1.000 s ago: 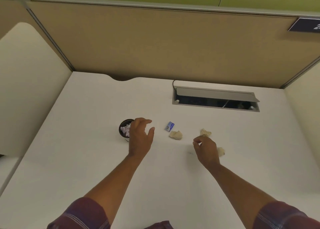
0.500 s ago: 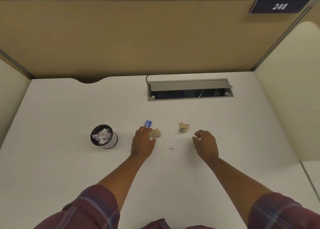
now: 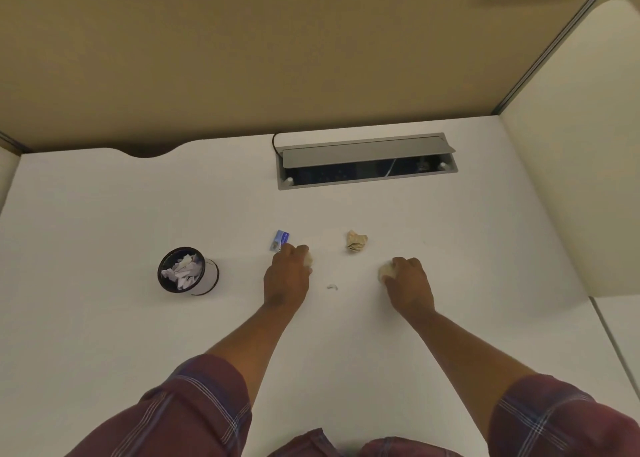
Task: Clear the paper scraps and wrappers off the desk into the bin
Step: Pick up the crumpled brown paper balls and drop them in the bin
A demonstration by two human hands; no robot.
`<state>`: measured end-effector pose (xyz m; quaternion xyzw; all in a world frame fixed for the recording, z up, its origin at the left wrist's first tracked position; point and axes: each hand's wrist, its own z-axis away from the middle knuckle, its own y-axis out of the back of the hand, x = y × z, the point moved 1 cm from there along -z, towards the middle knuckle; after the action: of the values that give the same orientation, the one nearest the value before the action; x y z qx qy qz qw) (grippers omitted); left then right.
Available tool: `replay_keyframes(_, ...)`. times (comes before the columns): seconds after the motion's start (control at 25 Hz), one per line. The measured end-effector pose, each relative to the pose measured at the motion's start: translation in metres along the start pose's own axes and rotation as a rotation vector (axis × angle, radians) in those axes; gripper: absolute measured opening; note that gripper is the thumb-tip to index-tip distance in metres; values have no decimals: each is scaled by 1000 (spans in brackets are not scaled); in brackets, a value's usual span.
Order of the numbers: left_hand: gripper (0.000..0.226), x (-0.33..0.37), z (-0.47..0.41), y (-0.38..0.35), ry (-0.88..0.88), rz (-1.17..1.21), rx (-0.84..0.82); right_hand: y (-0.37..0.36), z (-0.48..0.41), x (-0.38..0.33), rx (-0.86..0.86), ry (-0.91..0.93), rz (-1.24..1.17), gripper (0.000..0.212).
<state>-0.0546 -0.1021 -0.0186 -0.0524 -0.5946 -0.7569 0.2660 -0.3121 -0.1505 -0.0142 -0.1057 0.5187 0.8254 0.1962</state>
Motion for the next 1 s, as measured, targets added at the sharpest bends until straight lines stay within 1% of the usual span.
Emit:
replay_keyframes(0.12,21,1,3,1,21,-20,21,-3,1,0,-8,26,34,28)
replay_keyframes(0.24,16,-2,13,3,6,-52,16,-7,4,0,-27,32,65,17)
replay_keyframes(0.32,13,-8,24,4,22,-13,24,-9,8,-1,-27,36,47,12)
replay_keyframes(0.36,13,-11,30,4,42,26,33,-10,11,-2,-21,40,24,13)
replay_keyframes(0.48,20,-23,50,5,94,126,61,-12,21,-7,2,76,-58,29)
replay_keyframes(0.64,28,-39,75,6,141,190,93,-15,38,-22,11,166,-121,37)
replay_keyframes(0.68,28,-44,81,7,153,202,100,-17,41,-26,4,174,-129,35)
replay_keyframes(0.76,28,-53,91,8,184,238,124,-24,47,-35,-17,179,-146,25)
replay_keyframes(0.84,28,-60,101,13,222,334,164,-31,55,-47,-33,197,-188,15)
replay_keyframes(0.92,17,-66,110,22,239,460,233,-38,64,-64,-53,238,-235,11)
replay_keyframes(1.0,16,-73,117,34,254,562,330,-46,70,-84,-79,305,-259,8)
